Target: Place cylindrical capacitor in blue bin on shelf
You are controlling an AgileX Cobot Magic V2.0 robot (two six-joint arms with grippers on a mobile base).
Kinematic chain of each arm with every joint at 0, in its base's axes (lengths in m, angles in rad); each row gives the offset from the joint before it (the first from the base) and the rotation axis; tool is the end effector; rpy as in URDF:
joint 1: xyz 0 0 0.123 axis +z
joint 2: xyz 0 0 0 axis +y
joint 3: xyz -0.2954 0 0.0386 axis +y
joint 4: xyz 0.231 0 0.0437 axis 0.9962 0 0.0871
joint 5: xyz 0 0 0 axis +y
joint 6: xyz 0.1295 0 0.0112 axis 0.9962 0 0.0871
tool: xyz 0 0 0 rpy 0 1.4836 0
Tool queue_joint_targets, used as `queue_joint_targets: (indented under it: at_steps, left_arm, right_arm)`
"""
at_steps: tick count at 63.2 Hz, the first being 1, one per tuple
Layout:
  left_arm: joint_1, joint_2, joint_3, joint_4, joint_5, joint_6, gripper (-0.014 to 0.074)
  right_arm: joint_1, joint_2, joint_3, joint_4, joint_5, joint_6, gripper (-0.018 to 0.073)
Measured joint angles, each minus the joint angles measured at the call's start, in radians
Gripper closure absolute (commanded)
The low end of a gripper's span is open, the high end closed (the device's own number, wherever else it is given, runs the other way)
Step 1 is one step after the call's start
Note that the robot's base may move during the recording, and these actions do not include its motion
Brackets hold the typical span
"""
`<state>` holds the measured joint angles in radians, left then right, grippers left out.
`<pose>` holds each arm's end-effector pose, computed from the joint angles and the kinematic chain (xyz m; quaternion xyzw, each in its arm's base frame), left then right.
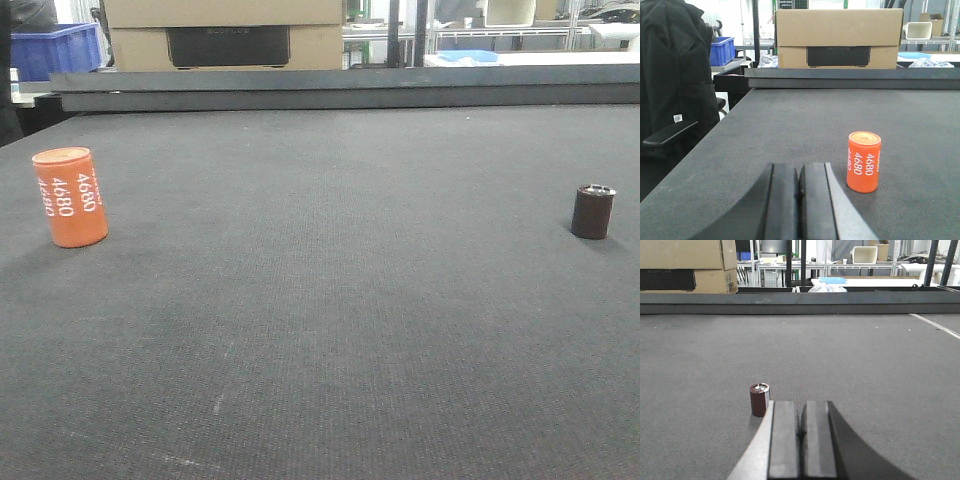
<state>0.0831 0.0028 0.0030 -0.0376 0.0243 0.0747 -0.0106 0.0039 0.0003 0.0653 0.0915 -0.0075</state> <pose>0.0655 0.0053 0.2121 -0.0155 0.6865 0.0434 0.7257 0.0659 0.0001 0.2043 0.0221 0.7097 0.0186 0.7039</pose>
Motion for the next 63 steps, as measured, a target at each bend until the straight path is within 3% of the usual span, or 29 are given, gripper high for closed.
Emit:
queue_joint_targets:
  at_steps: [47, 63]
  left_arm:
    - [0.000, 0.000, 0.000, 0.000, -0.042, 0.000, 0.0708]
    - [0.000, 0.000, -0.005, 0.000, -0.181, 0.000, 0.0708]
  right_arm:
    - [0.000, 0.000, 0.000, 0.000, -0.034, 0.000, 0.0712]
    - [0.000, 0.000, 0.000, 0.000, -0.175, 0.000, 0.0712]
